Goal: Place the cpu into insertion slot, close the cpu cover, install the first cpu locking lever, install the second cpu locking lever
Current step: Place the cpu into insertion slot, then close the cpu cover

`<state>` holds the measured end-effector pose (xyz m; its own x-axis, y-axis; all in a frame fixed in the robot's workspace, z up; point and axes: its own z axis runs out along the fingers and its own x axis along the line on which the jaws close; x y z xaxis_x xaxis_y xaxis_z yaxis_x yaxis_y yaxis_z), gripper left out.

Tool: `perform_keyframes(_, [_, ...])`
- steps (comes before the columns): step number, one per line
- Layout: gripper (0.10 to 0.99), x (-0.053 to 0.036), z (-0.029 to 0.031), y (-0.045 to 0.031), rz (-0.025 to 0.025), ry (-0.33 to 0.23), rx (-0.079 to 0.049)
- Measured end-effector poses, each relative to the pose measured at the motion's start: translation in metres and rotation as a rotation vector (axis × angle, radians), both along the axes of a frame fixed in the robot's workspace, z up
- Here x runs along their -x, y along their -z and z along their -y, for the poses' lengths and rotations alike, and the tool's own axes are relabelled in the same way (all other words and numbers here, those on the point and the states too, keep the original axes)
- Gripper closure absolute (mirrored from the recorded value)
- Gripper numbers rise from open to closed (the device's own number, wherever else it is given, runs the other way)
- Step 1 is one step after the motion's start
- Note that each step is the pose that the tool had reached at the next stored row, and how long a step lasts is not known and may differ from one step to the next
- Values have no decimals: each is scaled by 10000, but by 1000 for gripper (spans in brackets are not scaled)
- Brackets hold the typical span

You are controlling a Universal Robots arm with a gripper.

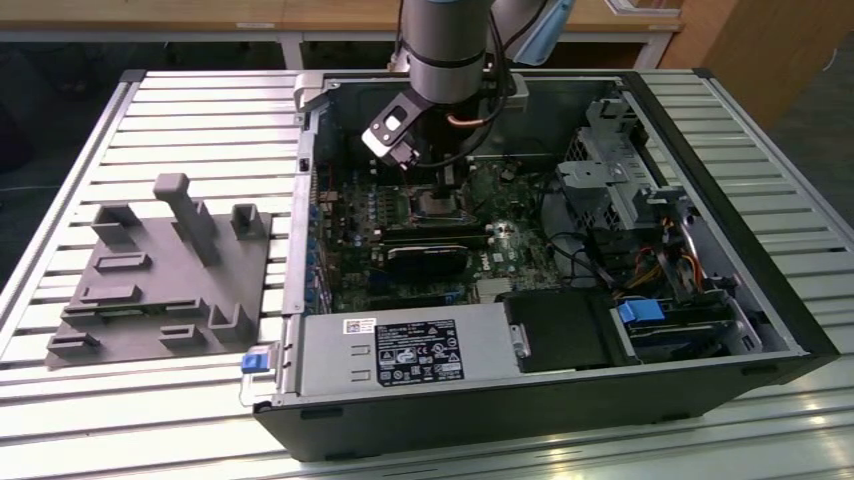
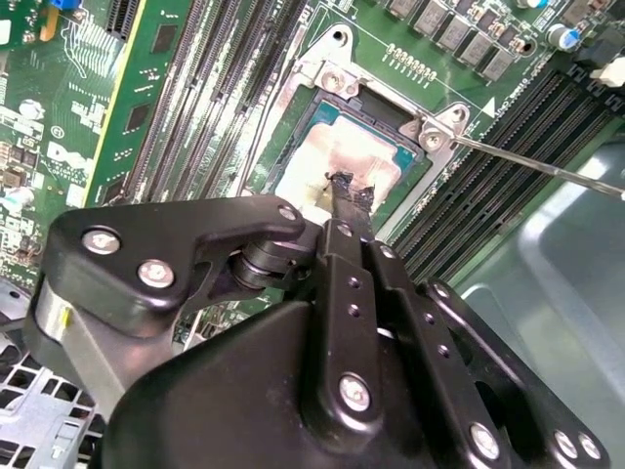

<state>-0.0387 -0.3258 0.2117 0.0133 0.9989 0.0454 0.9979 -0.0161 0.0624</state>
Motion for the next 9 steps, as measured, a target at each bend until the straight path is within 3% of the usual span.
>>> perform_keyframes(9, [980,0,0,-35,-3,1,0])
